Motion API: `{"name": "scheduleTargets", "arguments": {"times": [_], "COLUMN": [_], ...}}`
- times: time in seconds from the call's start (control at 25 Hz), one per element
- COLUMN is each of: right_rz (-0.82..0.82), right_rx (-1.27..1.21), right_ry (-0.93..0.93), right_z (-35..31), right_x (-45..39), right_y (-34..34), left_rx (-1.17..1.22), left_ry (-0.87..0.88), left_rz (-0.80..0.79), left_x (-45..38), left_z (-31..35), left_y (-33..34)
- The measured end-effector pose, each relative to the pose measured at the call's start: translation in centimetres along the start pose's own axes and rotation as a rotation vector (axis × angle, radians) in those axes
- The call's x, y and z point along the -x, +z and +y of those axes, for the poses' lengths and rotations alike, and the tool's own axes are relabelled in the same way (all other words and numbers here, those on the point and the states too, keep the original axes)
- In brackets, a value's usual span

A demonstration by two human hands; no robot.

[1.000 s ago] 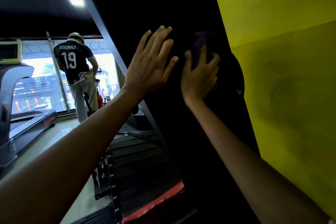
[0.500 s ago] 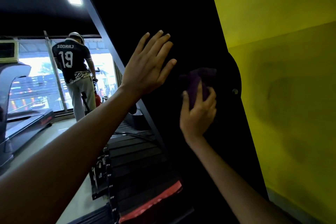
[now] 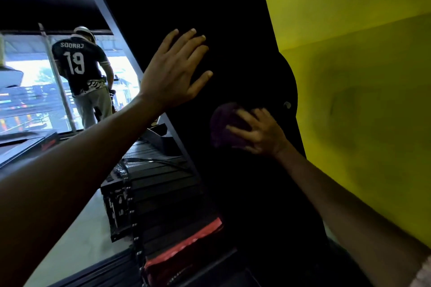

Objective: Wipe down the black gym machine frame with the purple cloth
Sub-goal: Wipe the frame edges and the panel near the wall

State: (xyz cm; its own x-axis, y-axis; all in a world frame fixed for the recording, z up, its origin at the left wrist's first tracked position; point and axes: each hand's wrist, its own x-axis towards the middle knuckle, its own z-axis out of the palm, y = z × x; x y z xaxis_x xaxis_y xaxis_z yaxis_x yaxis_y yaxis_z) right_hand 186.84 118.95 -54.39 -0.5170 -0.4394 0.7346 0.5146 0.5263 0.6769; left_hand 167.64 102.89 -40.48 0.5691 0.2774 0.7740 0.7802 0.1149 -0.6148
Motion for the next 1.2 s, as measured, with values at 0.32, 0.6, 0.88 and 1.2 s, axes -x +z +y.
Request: {"name": "scheduleTargets", "arguments": {"times": [0.32,0.6,0.88,1.2], "right_rz": [0.052,-0.104,-0.015,0.117], "right_rx": [-0.134,0.092,-0.072,-0.183], "right_ry": [0.888,0.386,1.641,1.646], "right_z": [-8.5,2.6,-1.9,-8.5], "right_x": [-3.0,2.2,-0.5,5.2], "right_y": [-0.7,-0.4,-0.2,-0.3], "left_rx": [-0.094,-0.210,-0.195,-0.174], "left_ry": [-0.054,-0.091,0.199,0.193], "left_rz": [-0.138,-0.126,-0.041,-0.078], "left_x": [0.3,2.4,2.9,2.9], "left_z": [1.4,5.5,5.4,5.5], "left_y": [0.5,3.0,3.6,3.7]}}
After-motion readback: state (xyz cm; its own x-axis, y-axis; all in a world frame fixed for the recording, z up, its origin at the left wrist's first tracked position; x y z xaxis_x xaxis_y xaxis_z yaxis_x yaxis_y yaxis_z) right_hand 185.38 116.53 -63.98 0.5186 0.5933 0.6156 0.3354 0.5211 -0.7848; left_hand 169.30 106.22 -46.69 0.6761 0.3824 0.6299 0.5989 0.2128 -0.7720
